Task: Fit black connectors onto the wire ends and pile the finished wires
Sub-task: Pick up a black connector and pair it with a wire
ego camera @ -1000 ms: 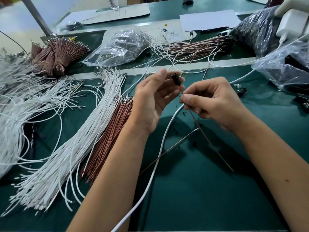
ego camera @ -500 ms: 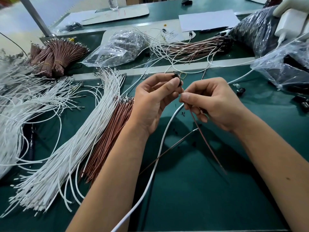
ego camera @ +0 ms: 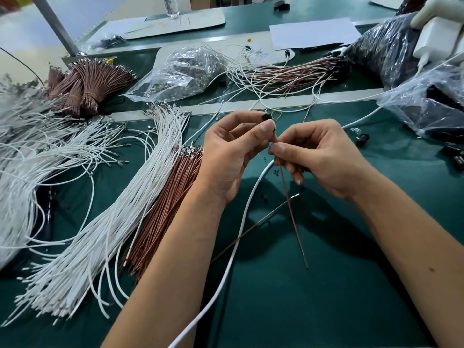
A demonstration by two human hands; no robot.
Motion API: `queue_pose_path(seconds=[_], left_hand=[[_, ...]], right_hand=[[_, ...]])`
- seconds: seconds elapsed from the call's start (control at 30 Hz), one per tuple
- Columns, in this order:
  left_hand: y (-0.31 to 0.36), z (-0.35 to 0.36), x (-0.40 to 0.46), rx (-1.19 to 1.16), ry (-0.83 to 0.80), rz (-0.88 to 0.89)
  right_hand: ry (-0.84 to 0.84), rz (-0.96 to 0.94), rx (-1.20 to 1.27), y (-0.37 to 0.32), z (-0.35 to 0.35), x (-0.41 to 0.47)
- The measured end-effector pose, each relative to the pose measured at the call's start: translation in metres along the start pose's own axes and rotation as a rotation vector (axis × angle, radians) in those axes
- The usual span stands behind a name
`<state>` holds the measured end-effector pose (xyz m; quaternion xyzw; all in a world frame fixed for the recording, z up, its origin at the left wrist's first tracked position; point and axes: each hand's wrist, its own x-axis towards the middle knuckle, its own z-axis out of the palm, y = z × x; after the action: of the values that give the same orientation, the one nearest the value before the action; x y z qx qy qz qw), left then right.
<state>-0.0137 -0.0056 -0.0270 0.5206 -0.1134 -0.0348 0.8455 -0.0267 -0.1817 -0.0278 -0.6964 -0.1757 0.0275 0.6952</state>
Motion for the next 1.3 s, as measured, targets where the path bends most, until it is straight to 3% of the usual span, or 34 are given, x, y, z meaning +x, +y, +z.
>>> queue_pose_path(seconds=[1.3], left_hand=[[0.0003,0.0042,-0.0009,0.021,0.085,0.112]], right_hand=[[-0.017,-0.008,-0.116,0.0014,-0.0009,0.0011]])
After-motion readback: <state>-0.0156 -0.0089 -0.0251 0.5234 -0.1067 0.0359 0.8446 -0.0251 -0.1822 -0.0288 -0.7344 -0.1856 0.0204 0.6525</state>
